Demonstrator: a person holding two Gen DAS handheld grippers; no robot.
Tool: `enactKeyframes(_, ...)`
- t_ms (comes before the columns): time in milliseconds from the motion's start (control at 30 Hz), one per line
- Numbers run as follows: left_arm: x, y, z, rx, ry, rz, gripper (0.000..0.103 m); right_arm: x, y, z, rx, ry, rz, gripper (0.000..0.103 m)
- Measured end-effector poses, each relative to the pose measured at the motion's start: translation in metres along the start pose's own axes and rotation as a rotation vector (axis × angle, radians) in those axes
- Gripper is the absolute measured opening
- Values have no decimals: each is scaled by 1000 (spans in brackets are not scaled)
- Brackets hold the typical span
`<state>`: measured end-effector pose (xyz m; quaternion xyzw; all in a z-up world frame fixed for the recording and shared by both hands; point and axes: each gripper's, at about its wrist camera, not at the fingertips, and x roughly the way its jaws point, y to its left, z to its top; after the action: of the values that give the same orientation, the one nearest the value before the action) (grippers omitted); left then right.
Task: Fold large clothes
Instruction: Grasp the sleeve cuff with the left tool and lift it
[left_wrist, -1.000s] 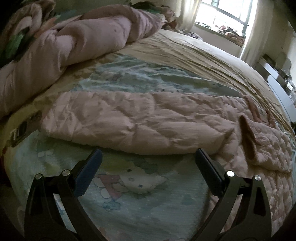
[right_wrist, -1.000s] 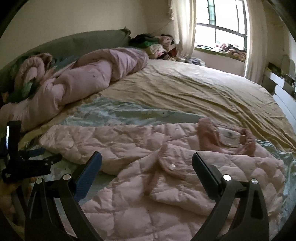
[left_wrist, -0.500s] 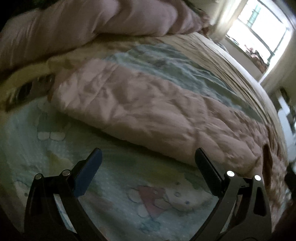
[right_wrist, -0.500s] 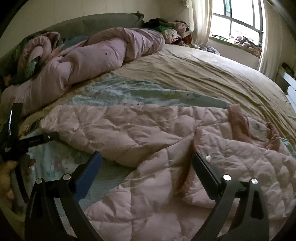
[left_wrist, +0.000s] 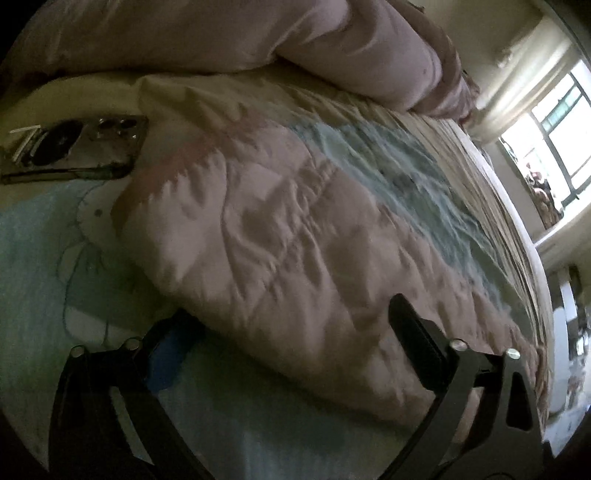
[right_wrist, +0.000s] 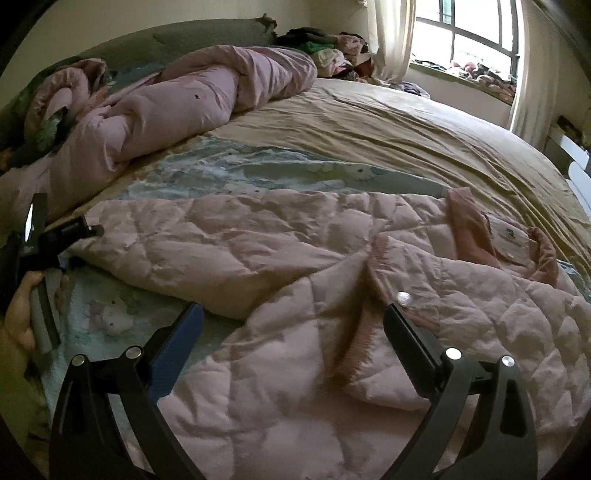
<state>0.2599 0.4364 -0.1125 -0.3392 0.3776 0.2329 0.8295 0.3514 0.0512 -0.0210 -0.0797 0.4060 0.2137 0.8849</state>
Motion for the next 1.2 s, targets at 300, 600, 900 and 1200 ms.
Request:
enactKeyframes(300, -38, -16, 16, 34, -136, -13, 12, -19, -22, -7, 12, -13, -31, 97)
enactKeyframes(600, -112, -68, 23, 133, -267, -110, 9, -51, -46, -18, 57, -50, -43, 97)
enactKeyframes(900, -178, -128, 9, 243, -373, -176, 7, -92, -68, -35, 93, -94, -42, 97)
enactKeyframes(1200, -225, -184, -17, 344, -417, -240, 6, -138, -89, -45, 130, -170, -34, 97)
